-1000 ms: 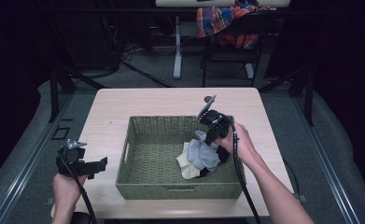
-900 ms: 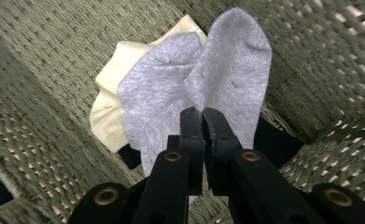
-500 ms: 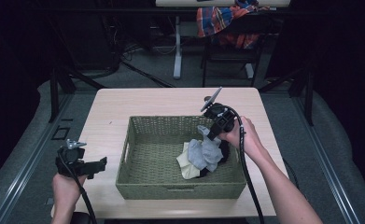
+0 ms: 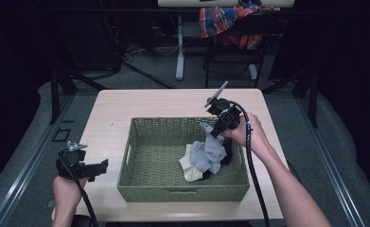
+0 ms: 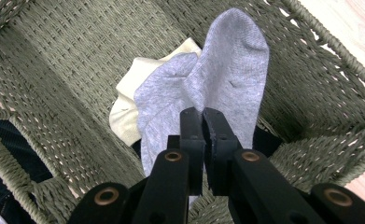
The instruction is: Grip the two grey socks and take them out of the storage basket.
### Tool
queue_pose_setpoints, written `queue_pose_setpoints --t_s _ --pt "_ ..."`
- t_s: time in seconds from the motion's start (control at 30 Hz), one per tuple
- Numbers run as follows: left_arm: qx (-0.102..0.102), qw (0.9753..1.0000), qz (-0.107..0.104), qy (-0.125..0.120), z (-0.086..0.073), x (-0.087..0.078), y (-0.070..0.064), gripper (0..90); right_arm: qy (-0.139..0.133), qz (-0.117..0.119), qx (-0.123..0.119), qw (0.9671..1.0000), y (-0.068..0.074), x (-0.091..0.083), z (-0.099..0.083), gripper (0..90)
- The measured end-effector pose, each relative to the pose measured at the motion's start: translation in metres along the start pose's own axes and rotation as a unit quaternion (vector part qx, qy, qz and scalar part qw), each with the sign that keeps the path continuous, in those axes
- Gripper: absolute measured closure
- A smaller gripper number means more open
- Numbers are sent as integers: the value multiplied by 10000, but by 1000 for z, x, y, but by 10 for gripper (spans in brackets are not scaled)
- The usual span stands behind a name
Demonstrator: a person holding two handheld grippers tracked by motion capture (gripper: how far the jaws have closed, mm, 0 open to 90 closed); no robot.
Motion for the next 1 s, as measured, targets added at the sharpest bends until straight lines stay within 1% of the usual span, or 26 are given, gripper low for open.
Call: queue_pose_setpoints --t_s 0.23,0.3,0.5,0.53,0.57,0.6,0.63,0.8,0.83,0.93,1.0 --pt "3 10000 3 -2 0 0 0 6 -24 -19 26 10000 -2 -7 1 880" --pt "-2 10000 -3 7 0 0 0 6 -32 -46 -4 10000 -4 -12 1 880" --pt "15 10000 -2 28 -1 1 -1 6 -168 -81 37 9998 -5 -24 4 880" --pt "17 10000 -1 20 -1 1 -1 6 -130 -109 -14 9999 -7 -27 4 880" --pt "17 10000 2 20 -1 0 -1 6 -191 -94 47 9998 -6 -29 4 880" --pt "17 10000 2 20 -1 0 -1 6 -191 -94 47 9998 -6 -29 4 880" --pt "17 10000 -6 26 -1 0 -1 6 -183 -107 39 9998 -9 -34 4 880" --pt "13 10000 -3 22 -1 1 -1 6 -262 -167 99 9995 -13 -42 4 879" --pt "6 10000 0 18 -1 1 -1 6 -278 -207 118 9993 -16 -47 3 880" --pt "19 10000 -8 37 -1 1 -1 5 -313 -252 146 9991 -21 -54 0 880" --pt "3 10000 0 33 -1 1 0 5 -316 -278 207 9989 -24 -57 -3 880"
Point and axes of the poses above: each handheld gripper's, and its own axes: x roughly forward along the jaws, z roughly out of its top, y roughly to its left, the point moved 8 cm from there along x, roughly forward along the jaws, and after that the axes turned 5 degrees about x, right-handed, at the moved point
